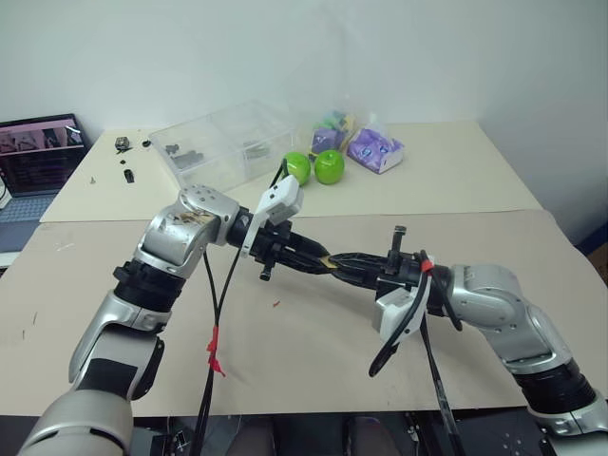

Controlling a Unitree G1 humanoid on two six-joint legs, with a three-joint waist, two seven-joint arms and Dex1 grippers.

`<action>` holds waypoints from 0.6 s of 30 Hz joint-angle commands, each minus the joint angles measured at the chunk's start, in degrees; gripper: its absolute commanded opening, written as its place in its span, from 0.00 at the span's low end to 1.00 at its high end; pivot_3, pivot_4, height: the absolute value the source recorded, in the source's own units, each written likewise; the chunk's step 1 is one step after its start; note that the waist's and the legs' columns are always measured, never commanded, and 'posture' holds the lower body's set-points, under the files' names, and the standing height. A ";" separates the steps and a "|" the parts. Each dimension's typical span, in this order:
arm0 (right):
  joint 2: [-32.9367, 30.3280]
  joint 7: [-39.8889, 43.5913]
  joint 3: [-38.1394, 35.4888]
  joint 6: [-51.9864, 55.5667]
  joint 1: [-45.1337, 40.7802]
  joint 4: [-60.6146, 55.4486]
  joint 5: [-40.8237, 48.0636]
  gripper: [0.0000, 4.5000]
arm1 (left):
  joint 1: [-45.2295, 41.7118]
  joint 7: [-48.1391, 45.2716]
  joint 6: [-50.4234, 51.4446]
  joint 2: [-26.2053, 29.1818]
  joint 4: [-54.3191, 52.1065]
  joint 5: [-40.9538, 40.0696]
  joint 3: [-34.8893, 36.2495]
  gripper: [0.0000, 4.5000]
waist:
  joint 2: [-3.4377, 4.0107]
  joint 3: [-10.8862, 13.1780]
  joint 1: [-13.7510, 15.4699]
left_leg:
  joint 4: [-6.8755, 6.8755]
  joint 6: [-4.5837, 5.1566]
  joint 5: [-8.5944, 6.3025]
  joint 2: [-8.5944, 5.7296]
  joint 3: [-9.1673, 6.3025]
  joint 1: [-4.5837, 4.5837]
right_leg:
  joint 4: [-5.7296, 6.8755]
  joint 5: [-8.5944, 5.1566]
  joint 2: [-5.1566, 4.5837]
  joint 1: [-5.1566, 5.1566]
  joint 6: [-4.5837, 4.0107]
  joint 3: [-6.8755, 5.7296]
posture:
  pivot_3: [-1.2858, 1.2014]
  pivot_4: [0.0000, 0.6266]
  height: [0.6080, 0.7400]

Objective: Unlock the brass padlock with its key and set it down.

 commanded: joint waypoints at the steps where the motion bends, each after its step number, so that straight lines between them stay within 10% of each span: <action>1: 0.78 -1.19 -1.17 0.35 -1.12 -2.45 1.84 0.03 | -1.21 0.28 -0.26 -0.50 -0.96 0.02 0.04 0.18 | 0.00 0.00 0.00 | 0.00 0.00 0.00 0.00 0.00 0.00 | 0.00 0.00 0.00 0.00 0.00 0.00 | 0.52 0.24 1.00; 9: 0.81 -1.74 -1.41 -0.19 -0.97 -2.22 1.19 0.03 | -1.43 0.63 1.43 -0.69 -1.51 -0.64 0.35 0.18 | 0.00 0.00 -0.01 | 0.00 0.00 0.00 0.00 0.00 0.00 | 0.00 0.00 0.00 0.00 0.00 0.00 | 0.52 0.24 1.00; 18: 0.82 -2.01 -1.79 -0.22 -1.24 -1.89 0.82 0.03 | -1.35 -0.30 1.89 -0.28 -2.15 -0.82 0.22 0.96 | 0.00 0.00 0.00 | 0.00 0.00 0.00 0.00 0.00 0.00 | 0.00 0.00 0.00 0.00 0.00 0.00 | 0.52 0.24 1.00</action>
